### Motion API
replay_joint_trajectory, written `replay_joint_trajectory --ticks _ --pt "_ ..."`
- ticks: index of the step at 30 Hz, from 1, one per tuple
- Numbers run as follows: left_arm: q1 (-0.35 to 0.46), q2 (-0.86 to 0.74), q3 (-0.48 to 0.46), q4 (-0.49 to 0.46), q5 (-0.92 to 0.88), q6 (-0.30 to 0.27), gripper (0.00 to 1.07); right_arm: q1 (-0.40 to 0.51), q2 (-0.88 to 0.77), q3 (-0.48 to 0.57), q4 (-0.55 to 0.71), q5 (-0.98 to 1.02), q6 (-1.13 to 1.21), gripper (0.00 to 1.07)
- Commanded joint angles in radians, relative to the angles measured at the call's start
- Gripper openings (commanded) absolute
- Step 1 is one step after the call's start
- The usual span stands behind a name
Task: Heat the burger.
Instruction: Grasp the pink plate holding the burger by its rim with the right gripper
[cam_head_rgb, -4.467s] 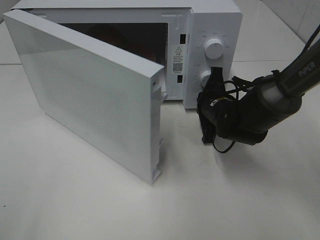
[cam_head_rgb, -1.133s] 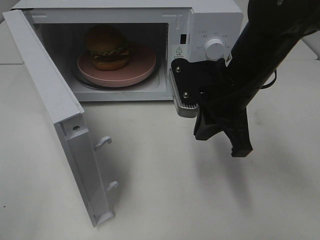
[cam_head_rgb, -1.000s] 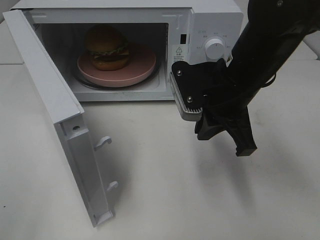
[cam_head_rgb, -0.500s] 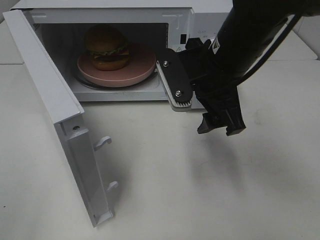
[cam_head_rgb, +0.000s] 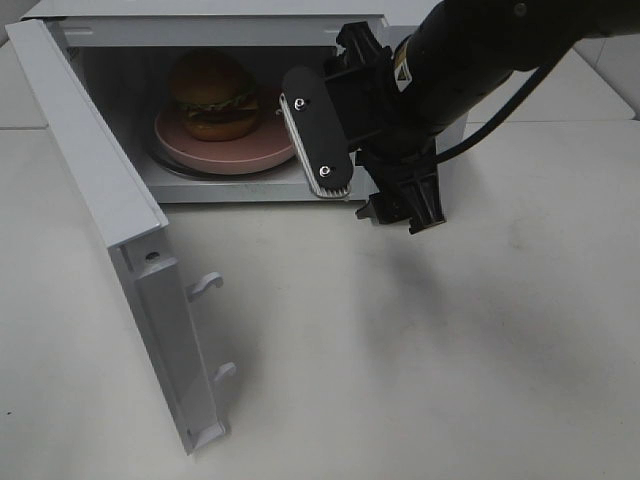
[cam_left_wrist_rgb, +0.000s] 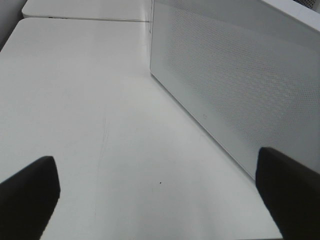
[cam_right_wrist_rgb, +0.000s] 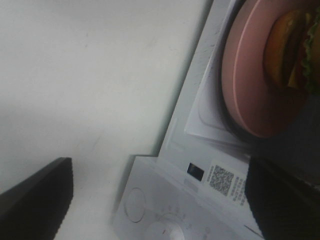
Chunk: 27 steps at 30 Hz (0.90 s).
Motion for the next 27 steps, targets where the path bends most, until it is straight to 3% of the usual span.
replay_joint_trajectory --ticks 1,17,27 --pt "0.001 -0.025 0.003 -0.005 -0.014 -0.005 1.00 0.024 0.024 -0.024 -0.007 -0.036 0.007 0.90" --pt "0.001 -0.025 0.003 -0.005 -0.014 -0.005 1.00 0.053 0.228 -0.208 0.001 -0.033 0.066 0.89" --pt "0.001 -0.025 0.003 -0.005 -0.014 -0.005 1.00 0.052 0.399 -0.386 0.039 -0.003 0.066 0.87"
